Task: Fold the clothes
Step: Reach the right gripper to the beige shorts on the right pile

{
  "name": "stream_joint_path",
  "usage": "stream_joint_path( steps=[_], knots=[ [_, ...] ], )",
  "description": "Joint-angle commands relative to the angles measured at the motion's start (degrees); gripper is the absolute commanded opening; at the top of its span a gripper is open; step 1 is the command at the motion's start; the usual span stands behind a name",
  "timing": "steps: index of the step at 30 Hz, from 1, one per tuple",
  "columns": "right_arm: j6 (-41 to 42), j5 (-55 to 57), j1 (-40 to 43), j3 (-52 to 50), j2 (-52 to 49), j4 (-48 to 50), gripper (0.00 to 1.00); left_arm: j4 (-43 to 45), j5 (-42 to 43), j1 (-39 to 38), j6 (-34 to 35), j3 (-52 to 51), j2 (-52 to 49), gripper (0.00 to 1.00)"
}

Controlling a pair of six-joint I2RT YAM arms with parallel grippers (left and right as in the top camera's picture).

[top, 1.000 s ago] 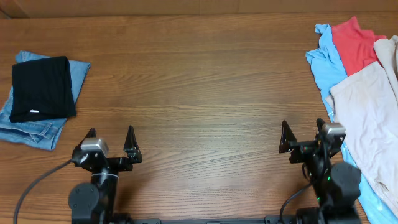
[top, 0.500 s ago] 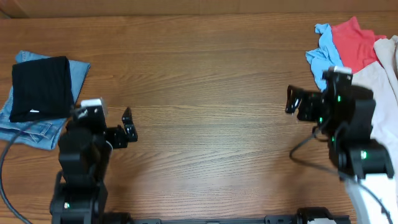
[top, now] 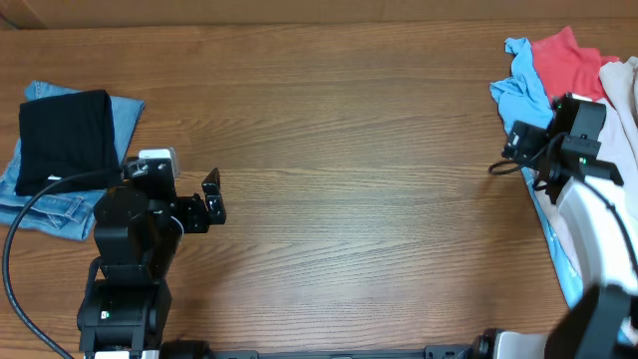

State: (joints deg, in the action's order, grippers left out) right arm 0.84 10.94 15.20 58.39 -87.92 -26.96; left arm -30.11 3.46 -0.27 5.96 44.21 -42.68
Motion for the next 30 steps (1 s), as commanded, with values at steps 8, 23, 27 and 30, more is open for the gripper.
stream_joint_path(
  steps=[8,23,27,30],
  knots=[
    [-1.29,1.88,3.48,0.94,-14.78,9.03,1.0,0.31,1.07,-0.11,-0.61,1.44,-0.07,1.0],
    [1.36,1.88,3.56,1.05,-17.88,11.32,0.04,0.31,1.07,-0.11,-0.61,1.44,-0.07,1.0],
    [1.33,1.9,3.5,2.93,-16.57,9.62,0.04,0.31,1.07,-0.11,-0.61,1.44,-0.07,1.0],
    [1.31,1.9,3.39,6.08,-14.23,6.82,0.04,0.31,1.05,-0.11,-0.61,1.44,-0.07,1.0]
  ],
)
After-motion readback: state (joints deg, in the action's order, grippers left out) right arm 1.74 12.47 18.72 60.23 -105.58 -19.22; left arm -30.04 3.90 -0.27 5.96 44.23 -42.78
